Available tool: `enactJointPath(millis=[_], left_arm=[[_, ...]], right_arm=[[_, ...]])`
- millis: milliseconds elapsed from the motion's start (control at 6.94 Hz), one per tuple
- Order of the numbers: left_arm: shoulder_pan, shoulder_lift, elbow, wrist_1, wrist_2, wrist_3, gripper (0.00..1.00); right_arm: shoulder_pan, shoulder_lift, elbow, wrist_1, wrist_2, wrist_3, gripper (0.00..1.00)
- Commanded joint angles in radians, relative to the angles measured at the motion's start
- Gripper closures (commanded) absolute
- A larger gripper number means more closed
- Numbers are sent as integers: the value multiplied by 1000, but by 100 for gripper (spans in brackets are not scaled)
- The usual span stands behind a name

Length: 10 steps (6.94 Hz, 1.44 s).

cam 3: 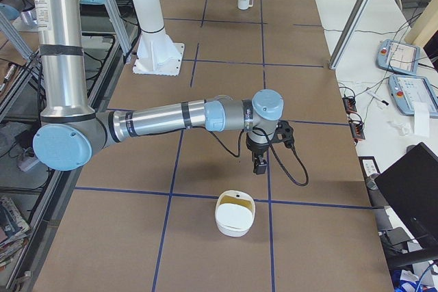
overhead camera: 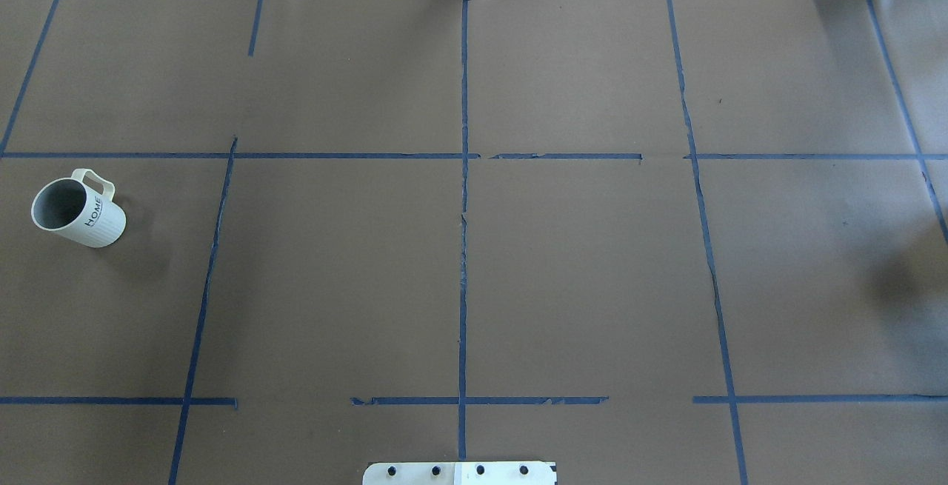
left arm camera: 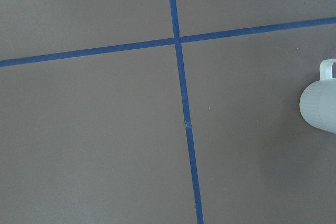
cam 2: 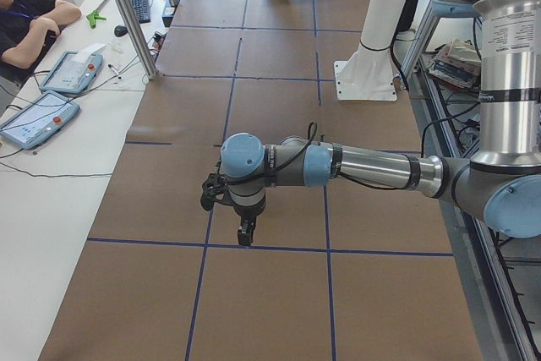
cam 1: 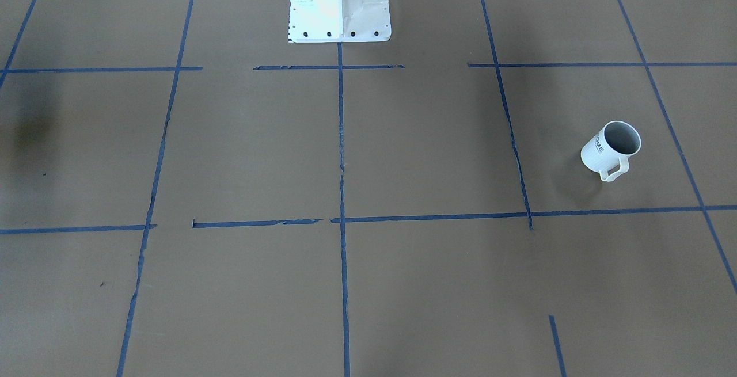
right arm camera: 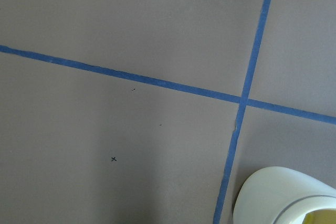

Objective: Left arm hands cup to right arm to dump lemon

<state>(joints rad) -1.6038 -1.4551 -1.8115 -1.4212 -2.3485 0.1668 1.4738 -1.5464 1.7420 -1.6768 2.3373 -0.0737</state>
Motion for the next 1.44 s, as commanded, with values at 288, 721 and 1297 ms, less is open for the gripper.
enactJointPath(millis=[288,721,1297], left_arm=[[-2,42,-2,-1,17,-1,0],[-2,48,-11,4,25,-1,0],[-1,68,-20,1,21,0,0]], right_arm=[[28,-47,14,6,-6,-11,0],[52,-96,42,5,-9,-90,0],[52,-101,39,5,-9,-78,0]])
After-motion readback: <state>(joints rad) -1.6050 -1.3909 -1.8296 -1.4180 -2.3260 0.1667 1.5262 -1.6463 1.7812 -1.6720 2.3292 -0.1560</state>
